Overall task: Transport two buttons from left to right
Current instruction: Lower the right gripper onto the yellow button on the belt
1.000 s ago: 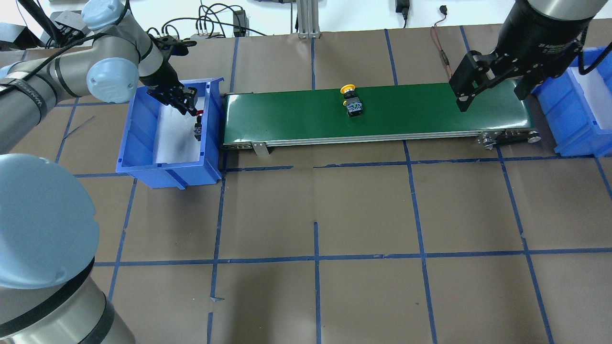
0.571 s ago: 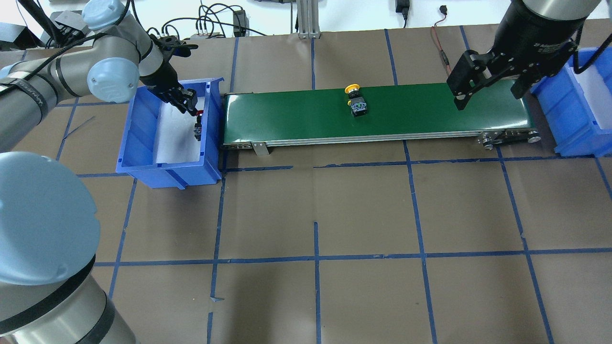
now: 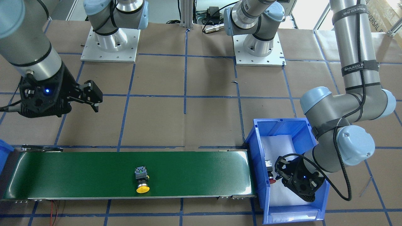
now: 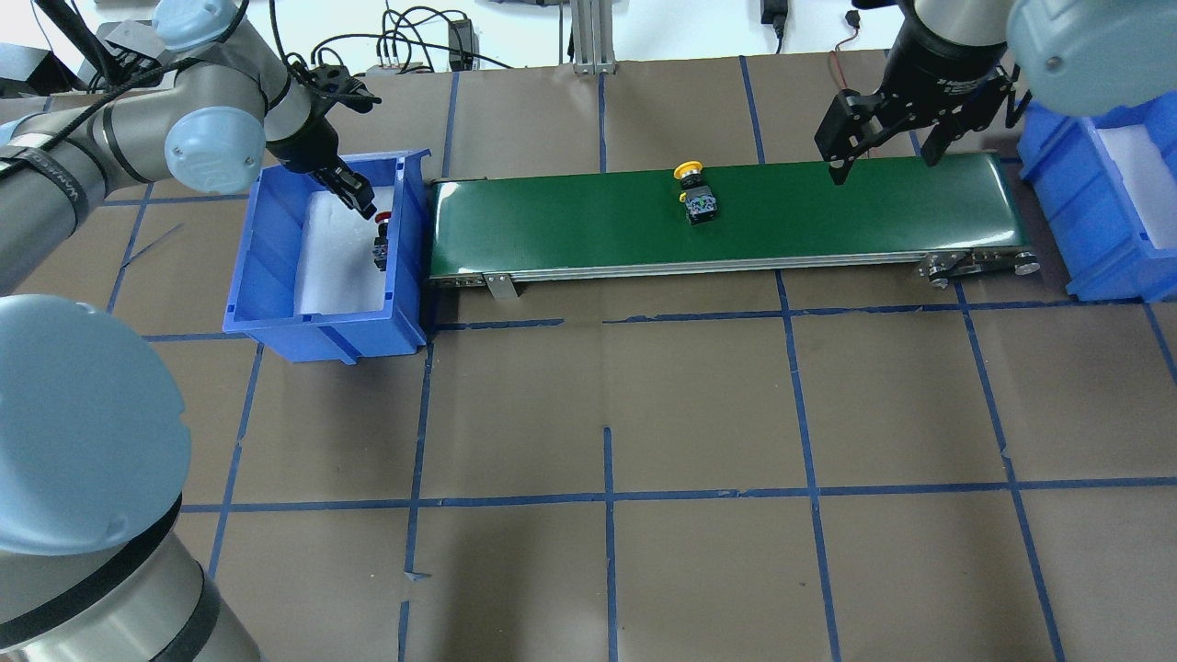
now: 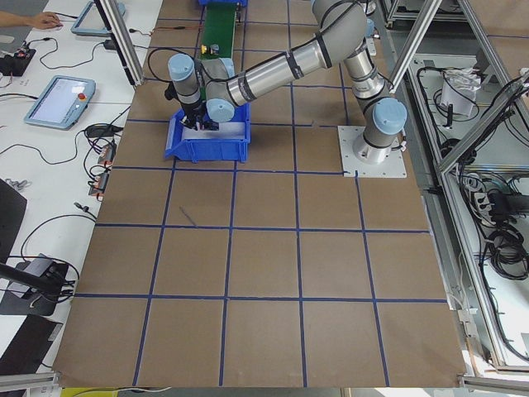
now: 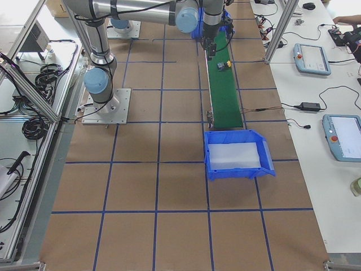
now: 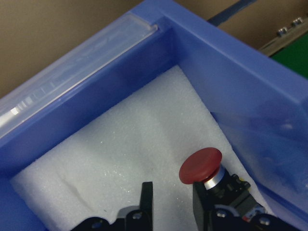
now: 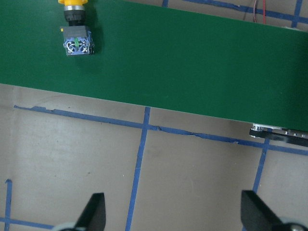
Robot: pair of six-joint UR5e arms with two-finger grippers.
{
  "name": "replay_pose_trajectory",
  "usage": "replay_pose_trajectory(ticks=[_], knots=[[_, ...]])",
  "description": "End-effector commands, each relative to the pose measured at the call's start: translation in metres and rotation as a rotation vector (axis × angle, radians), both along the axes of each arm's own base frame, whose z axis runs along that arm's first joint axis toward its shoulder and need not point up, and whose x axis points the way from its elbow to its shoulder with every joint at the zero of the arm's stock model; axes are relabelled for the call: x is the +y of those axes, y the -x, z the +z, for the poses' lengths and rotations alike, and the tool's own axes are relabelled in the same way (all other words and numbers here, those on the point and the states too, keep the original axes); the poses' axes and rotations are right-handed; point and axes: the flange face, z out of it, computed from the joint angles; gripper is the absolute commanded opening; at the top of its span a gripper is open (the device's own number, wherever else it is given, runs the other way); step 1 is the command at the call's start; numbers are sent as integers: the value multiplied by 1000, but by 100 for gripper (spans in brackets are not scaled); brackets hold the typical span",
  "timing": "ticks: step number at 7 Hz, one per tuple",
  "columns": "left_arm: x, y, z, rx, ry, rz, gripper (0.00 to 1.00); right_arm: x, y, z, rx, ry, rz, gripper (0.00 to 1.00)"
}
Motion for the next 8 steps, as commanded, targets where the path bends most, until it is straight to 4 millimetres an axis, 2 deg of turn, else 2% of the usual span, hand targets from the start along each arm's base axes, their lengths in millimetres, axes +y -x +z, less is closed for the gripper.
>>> replay_pose_trajectory(ticks=[1, 2, 3, 6, 7, 8], knots=[[1, 10, -5, -26, 56, -205, 49, -39, -50, -59, 5, 45, 69, 100], [0, 14, -5, -37, 79, -270, 49, -58, -65, -91, 11, 67, 60, 100], [0, 16, -5, -39, 86, -318, 49, -69, -73, -115, 27, 75, 70, 100], [0, 19, -9, -38, 87, -352, 49, -110, -76, -145, 27, 84, 68, 100], [1, 28, -7, -41, 94, -376, 49, -114, -78, -156, 27, 70, 61, 100], [1, 35, -4, -44, 105, -391, 49, -114, -78, -158, 26, 67, 50, 100]])
